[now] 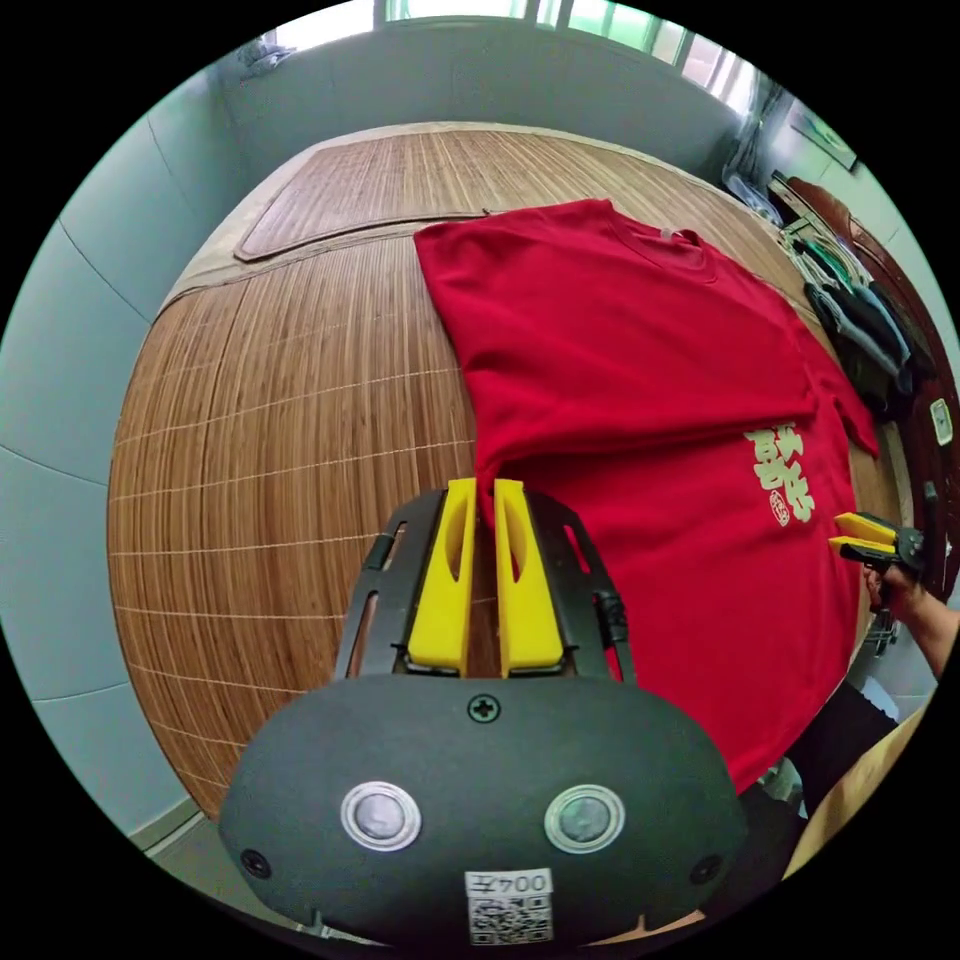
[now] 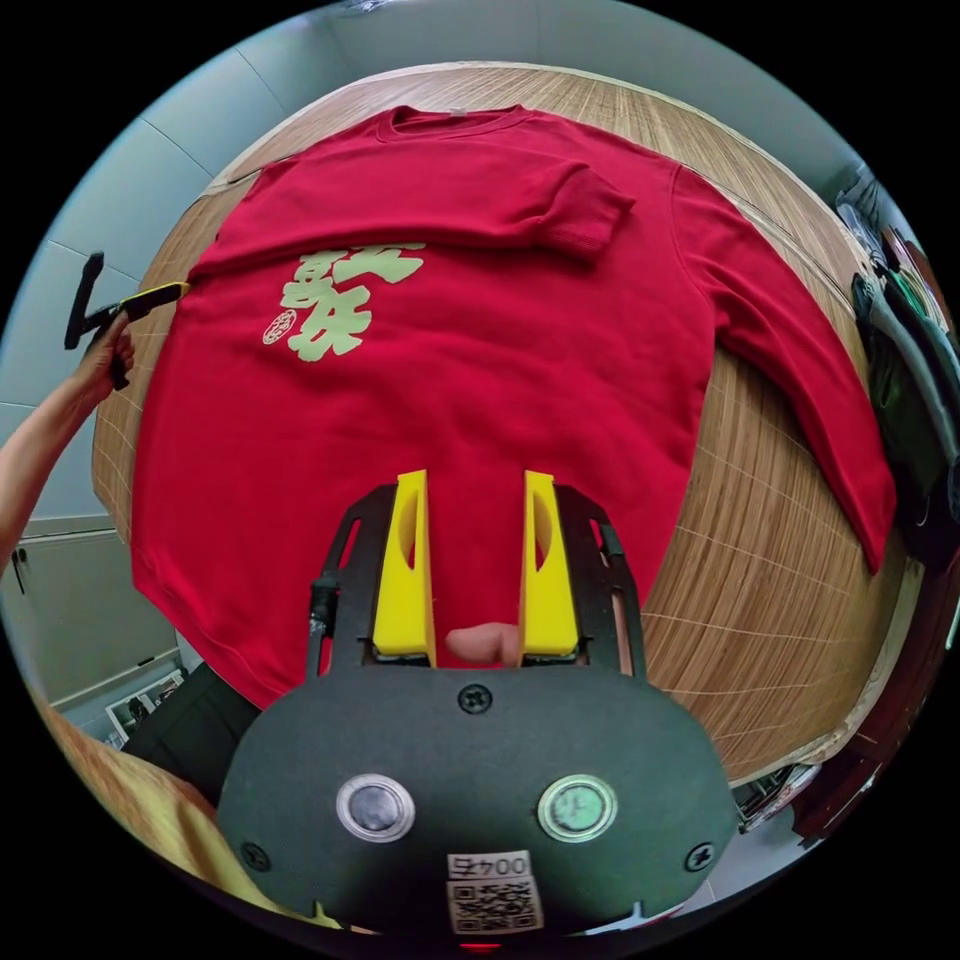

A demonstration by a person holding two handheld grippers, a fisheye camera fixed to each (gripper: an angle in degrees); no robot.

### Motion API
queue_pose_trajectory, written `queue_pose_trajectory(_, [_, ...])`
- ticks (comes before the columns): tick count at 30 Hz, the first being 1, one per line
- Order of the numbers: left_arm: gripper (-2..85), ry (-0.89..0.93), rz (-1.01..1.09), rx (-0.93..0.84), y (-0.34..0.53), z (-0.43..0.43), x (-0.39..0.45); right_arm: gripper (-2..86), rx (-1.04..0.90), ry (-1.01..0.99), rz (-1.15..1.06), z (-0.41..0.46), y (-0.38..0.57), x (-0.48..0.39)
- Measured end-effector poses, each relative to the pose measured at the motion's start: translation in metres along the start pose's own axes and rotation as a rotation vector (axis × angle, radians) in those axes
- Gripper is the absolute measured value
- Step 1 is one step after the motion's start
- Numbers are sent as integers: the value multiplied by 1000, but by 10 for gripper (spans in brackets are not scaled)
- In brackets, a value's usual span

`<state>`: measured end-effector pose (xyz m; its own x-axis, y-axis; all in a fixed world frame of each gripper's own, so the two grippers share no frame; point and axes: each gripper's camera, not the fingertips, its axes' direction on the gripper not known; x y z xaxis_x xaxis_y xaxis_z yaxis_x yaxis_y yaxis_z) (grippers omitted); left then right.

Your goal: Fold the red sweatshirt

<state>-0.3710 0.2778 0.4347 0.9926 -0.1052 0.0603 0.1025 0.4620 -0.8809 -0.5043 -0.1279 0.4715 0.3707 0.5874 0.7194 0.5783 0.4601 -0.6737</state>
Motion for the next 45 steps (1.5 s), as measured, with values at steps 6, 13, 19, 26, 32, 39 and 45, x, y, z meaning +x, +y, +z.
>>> queue_pose_trajectory(6, [24, 83, 117, 69, -1, -38, 66, 125, 24, -10, 36, -23, 2, 9])
queue_pose_trajectory(13, [13, 117, 160, -31, 14, -7, 119, 114, 13, -28, 53, -56, -6, 27])
queue_pose_trajectory(19, [7, -139, 372, -49, 26, 18, 175, 105, 12, -111, 102, -88, -14, 56])
queue_pose_trajectory(26, [21, -185, 285, -73, 12, 20, 185, 172, 72, -486, 247, -133, -15, 125])
queue_pose_trajectory(32, [80, -109, 204, -224, -24, 18, 175, 172, 317, -639, 624, -190, 25, 274])
queue_pose_trajectory(39, [81, -30, 172, -151, -19, 23, 169, 139, 633, -637, 1115, -228, 94, 461])
queue_pose_trajectory(45, [87, -39, 187, -174, -27, 24, 173, 153, 703, -584, 1304, -249, 111, 552])
